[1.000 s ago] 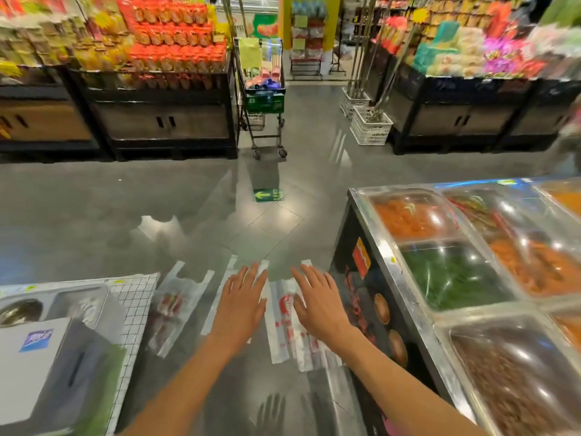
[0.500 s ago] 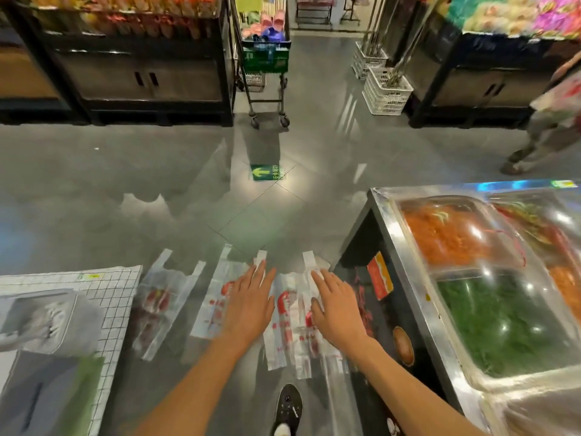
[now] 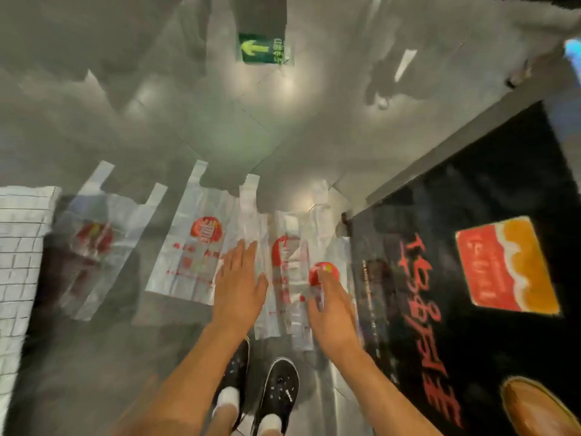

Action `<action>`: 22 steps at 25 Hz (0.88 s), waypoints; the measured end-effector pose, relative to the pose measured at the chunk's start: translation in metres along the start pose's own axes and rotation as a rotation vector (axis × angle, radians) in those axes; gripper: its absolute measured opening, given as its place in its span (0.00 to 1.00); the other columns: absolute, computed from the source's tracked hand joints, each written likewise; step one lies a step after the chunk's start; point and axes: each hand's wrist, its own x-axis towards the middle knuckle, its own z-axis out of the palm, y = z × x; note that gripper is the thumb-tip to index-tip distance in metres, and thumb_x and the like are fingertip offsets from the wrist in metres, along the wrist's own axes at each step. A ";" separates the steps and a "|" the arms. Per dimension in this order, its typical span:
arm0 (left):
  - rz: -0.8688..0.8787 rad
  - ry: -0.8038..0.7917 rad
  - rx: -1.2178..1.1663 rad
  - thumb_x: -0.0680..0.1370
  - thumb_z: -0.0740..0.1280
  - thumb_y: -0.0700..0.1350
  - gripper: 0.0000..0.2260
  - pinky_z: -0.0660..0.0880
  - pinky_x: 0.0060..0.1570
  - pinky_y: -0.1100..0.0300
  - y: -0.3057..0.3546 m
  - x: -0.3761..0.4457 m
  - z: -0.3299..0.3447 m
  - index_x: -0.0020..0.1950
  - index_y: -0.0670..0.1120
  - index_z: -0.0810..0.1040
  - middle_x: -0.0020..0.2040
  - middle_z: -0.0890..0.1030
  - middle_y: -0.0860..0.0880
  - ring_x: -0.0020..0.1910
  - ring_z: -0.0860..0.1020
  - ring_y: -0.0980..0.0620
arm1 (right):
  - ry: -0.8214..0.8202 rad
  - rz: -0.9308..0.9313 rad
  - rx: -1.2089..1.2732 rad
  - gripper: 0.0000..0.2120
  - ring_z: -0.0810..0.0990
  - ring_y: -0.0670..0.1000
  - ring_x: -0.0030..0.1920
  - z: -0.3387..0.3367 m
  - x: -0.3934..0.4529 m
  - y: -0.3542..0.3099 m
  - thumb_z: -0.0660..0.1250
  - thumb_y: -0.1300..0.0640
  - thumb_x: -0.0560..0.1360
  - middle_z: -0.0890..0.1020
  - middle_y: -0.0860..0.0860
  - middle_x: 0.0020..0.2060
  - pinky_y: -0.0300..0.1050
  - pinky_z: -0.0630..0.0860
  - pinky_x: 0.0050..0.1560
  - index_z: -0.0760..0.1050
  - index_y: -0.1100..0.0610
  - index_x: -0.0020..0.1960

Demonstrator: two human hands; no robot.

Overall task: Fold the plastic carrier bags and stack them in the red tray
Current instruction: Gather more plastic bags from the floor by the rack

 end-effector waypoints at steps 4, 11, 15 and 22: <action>-0.139 -0.081 -0.036 0.80 0.66 0.45 0.30 0.60 0.75 0.42 -0.098 0.029 0.140 0.80 0.46 0.58 0.79 0.60 0.42 0.78 0.59 0.41 | -0.070 0.142 0.156 0.28 0.68 0.50 0.73 0.118 0.069 0.084 0.64 0.48 0.80 0.67 0.44 0.75 0.55 0.69 0.73 0.59 0.43 0.78; -0.528 -0.122 -0.374 0.77 0.71 0.47 0.28 0.66 0.71 0.43 -0.193 0.070 0.334 0.74 0.40 0.66 0.69 0.71 0.39 0.70 0.68 0.39 | -0.099 0.165 0.029 0.35 0.63 0.57 0.76 0.282 0.174 0.211 0.70 0.51 0.77 0.65 0.56 0.76 0.57 0.63 0.75 0.59 0.56 0.79; -0.722 -0.017 -0.542 0.73 0.75 0.50 0.27 0.74 0.64 0.46 -0.200 0.081 0.363 0.65 0.40 0.69 0.62 0.75 0.42 0.62 0.75 0.43 | 0.079 0.262 -0.050 0.36 0.64 0.56 0.73 0.313 0.179 0.242 0.74 0.46 0.74 0.65 0.54 0.73 0.56 0.65 0.73 0.62 0.57 0.74; -0.750 -0.045 -0.732 0.83 0.62 0.45 0.08 0.80 0.46 0.57 -0.164 0.085 0.349 0.53 0.43 0.78 0.44 0.82 0.51 0.44 0.82 0.54 | 0.045 0.246 -0.042 0.13 0.79 0.54 0.55 0.288 0.181 0.233 0.65 0.58 0.81 0.79 0.55 0.55 0.45 0.75 0.54 0.72 0.58 0.64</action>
